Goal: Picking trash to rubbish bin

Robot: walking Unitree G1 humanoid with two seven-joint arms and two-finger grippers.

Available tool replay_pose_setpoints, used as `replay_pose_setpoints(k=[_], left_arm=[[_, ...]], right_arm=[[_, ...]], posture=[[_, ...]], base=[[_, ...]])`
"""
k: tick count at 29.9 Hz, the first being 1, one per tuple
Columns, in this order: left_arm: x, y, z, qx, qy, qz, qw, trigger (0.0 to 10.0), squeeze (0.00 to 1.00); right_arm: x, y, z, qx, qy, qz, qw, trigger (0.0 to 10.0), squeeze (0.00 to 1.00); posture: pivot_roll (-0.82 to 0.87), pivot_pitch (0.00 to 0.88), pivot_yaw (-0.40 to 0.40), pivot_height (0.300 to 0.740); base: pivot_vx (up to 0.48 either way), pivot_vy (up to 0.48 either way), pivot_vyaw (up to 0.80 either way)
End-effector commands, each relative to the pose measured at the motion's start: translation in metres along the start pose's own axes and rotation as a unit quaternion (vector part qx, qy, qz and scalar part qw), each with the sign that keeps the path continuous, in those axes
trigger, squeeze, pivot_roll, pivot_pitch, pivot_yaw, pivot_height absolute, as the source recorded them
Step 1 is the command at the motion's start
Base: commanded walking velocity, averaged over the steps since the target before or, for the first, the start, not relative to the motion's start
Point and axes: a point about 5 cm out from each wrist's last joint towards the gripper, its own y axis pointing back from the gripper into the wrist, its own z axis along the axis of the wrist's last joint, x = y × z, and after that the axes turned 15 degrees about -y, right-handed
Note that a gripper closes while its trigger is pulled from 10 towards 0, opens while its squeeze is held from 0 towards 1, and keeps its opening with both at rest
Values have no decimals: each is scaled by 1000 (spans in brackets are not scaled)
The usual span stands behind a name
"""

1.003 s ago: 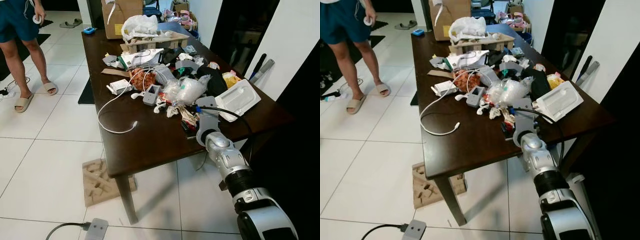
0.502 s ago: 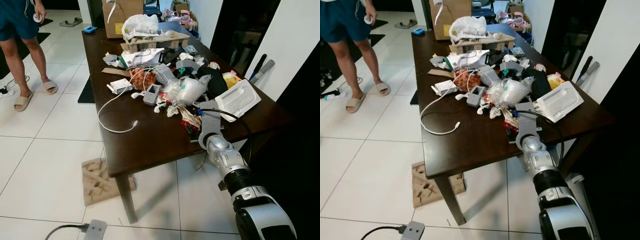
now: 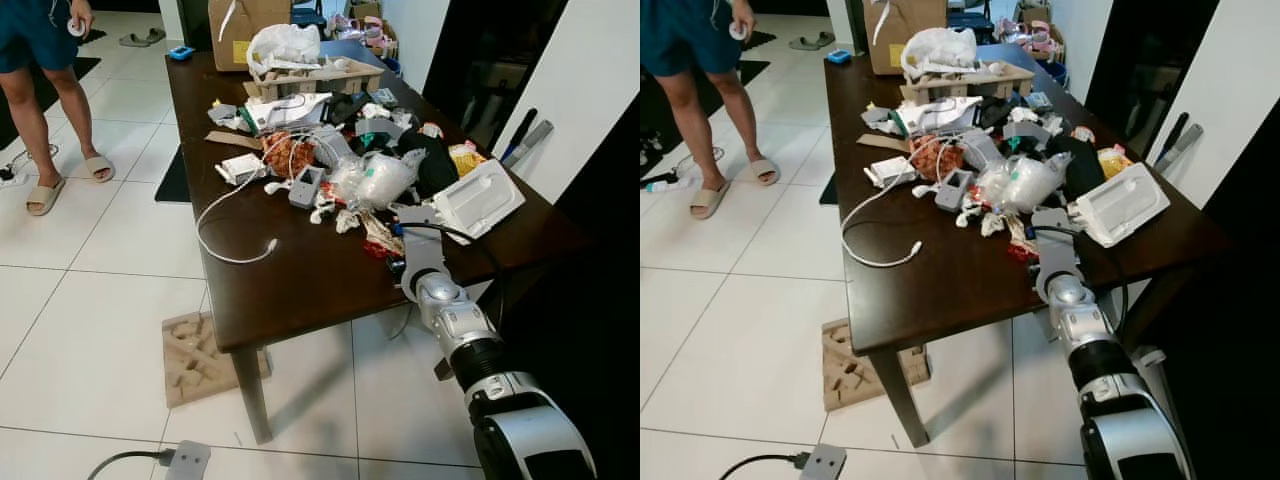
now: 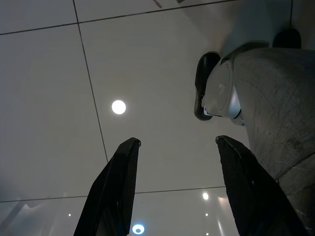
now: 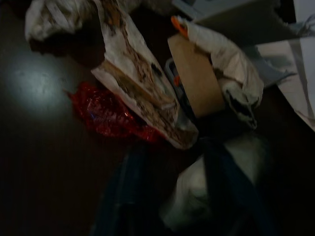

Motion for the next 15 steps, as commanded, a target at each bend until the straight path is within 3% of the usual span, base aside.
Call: replay_pose_setpoints(k=[1, 9, 15], left_arm=[[-13, 0, -9, 13, 8, -20, 1000, 10000, 0], [-13, 0, -9, 14, 7, -20, 1000, 10000, 0], [-13, 0, -8, 13, 7, -20, 1000, 10000, 0]], right_arm=[[-6, 0, -5, 11, 3, -11, 1000, 0, 0], [-6, 0, -3, 10, 0, -11, 1000, 0, 0], [6, 0, 10, -33, -47, 42, 997, 0, 0]], posture=[[38, 135, -70, 740], [36, 129, -71, 740], [36, 128, -68, 740]], base=[[0, 0, 0], [0, 0, 0], [0, 0, 0]])
